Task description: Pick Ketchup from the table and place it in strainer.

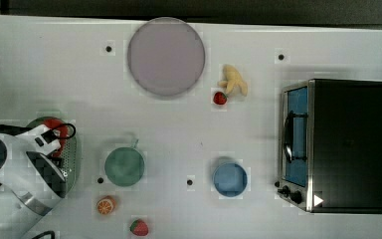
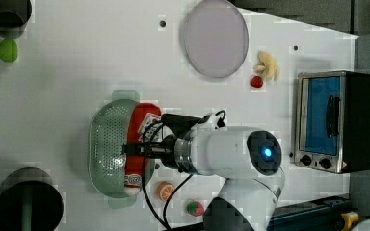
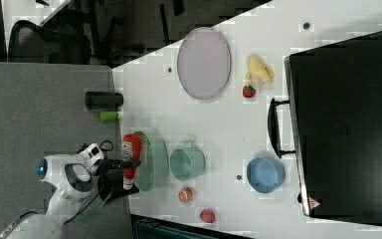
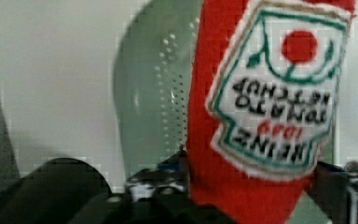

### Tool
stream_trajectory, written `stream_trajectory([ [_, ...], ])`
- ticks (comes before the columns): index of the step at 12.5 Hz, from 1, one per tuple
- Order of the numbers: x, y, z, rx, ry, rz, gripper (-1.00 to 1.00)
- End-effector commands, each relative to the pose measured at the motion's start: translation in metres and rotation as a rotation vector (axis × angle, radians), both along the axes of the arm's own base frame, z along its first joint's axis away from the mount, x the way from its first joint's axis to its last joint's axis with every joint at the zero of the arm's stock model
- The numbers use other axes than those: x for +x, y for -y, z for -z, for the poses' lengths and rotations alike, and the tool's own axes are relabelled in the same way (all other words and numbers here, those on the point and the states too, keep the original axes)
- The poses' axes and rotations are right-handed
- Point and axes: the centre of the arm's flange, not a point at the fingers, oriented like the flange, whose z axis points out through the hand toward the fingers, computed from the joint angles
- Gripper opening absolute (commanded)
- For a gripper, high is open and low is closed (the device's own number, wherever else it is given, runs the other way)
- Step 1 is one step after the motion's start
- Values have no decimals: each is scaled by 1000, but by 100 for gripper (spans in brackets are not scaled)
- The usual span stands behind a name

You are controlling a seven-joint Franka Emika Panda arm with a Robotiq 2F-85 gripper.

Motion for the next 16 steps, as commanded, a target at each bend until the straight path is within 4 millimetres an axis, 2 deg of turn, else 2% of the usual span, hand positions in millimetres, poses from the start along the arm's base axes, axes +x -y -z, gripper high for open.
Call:
stream_trajectory([
  [1,5,-9,-18,15,63,48,100],
  [4,13,2,-39,-7,95,71,100],
  [6,27,27,-65,-56,120,112,100],
  [8,42,62,-97,-122,150,169,100],
  [10,58,109,-133,-193,183,256,100],
  [12,72,167,-174,-264,211,370,100],
  [14,79,228,-212,-314,226,490,100],
  [16,81,282,-241,-303,205,611,100],
])
